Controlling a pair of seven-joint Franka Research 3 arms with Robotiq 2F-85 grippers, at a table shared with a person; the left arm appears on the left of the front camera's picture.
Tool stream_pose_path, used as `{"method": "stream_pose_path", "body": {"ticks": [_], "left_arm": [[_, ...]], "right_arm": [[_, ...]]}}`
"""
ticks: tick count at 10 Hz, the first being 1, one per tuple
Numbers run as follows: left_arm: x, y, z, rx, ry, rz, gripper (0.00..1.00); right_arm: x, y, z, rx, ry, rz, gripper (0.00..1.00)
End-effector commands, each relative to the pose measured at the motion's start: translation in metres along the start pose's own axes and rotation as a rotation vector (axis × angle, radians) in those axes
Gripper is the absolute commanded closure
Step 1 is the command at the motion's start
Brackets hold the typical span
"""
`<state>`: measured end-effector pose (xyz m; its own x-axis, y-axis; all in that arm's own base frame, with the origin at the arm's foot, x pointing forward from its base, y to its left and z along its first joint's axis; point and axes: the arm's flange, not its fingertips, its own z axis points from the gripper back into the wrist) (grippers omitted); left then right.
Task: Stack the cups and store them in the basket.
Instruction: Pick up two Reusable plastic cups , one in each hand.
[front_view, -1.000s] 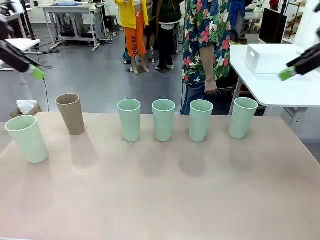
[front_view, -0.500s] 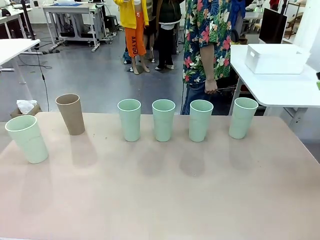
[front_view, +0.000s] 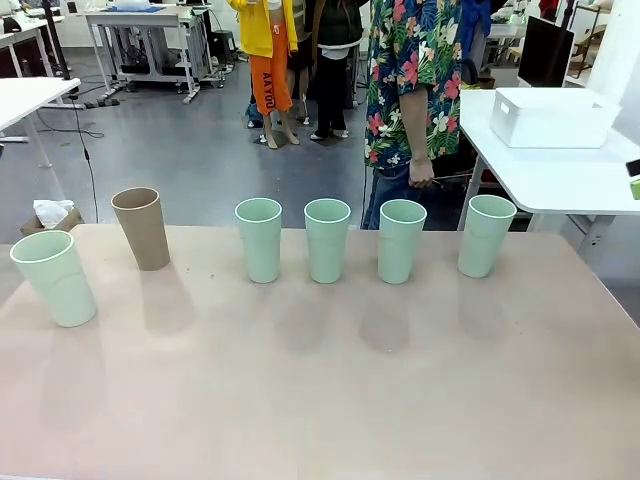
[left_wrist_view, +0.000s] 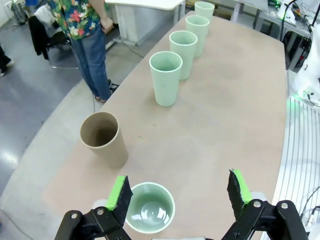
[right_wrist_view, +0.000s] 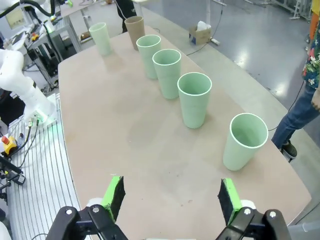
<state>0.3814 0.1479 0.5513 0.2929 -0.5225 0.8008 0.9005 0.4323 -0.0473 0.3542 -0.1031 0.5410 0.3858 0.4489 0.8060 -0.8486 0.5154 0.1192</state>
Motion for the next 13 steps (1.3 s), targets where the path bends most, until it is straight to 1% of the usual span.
{"method": "stream_pose_path", "body": {"ticks": [1, 2, 3, 4, 13], "left_arm": [[0.0009, -0.0086, -0.0016, 0.015, -0.045, -0.037, 0.0], [-0.0003, -0.0115, 0.0001, 0.042, -0.059, -0.027, 0.0], [0.0006, -0.0112, 0.0016, 0.077, -0.043, 0.002, 0.0], [0.0023, -0.0034, 0.0007, 0.014, -0.019, -0.003, 0.0], [0.0023, -0.0034, 0.0007, 0.014, -0.019, -0.003, 0.0]], "right_arm": [[-0.0046, -0.0002, -0.0027, 0.012, -0.035, 0.032, 0.0], [-0.0042, 0.0005, -0.0037, 0.024, -0.034, 0.049, 0.0], [-0.0005, 0.0005, 0.0001, 0.003, -0.005, 0.004, 0.0], [-0.0005, 0.0005, 0.0001, 0.003, -0.005, 0.004, 0.0], [-0.0005, 0.0005, 0.0001, 0.003, -0.005, 0.004, 0.0]]}}
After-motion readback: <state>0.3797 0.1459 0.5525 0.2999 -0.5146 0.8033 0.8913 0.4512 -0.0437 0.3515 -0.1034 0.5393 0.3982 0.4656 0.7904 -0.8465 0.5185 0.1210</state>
